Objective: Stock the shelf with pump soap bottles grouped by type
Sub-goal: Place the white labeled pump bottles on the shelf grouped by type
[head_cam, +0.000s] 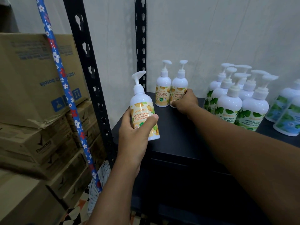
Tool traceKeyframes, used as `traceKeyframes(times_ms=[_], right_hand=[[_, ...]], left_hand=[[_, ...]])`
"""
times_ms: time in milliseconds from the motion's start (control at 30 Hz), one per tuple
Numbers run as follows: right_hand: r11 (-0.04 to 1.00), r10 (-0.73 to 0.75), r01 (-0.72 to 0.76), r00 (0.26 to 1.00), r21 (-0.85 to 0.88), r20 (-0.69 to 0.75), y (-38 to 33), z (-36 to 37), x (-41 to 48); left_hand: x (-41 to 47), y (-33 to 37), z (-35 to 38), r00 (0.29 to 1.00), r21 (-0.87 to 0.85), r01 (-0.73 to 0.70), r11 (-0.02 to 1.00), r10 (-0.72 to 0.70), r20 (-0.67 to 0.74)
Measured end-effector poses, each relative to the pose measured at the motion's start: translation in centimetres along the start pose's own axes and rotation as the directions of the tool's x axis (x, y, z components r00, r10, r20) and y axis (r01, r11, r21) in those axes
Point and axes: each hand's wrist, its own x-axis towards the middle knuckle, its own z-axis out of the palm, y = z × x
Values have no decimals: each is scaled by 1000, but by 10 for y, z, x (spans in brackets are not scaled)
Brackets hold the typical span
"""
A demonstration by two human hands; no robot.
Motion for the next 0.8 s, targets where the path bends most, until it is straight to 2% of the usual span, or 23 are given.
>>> traceKeyframes(times_ms=[200, 300, 433, 600, 800], right_hand=[[1000, -16, 16, 1000, 22, 3, 3, -3, -23], [986, -99, 104, 994, -134, 42, 12, -9, -50], [890, -181, 247, 963, -383, 201, 22, -21, -79], [781, -207, 367, 916, -505, 344, 33, -38, -101], [742, -228, 407, 901, -533, 371, 39, -45, -113]], left_hand=[[0, 0, 0, 1000, 24, -10, 1000, 9, 3], [-2, 2, 2, 1000, 36, -12, 999, 12, -3], [-6, 5, 6, 1000, 48, -25, 999, 25, -13], [-12, 10, 15, 998, 102, -64, 993, 66, -22], [-4, 14, 23, 986, 269, -159, 950, 138, 95]])
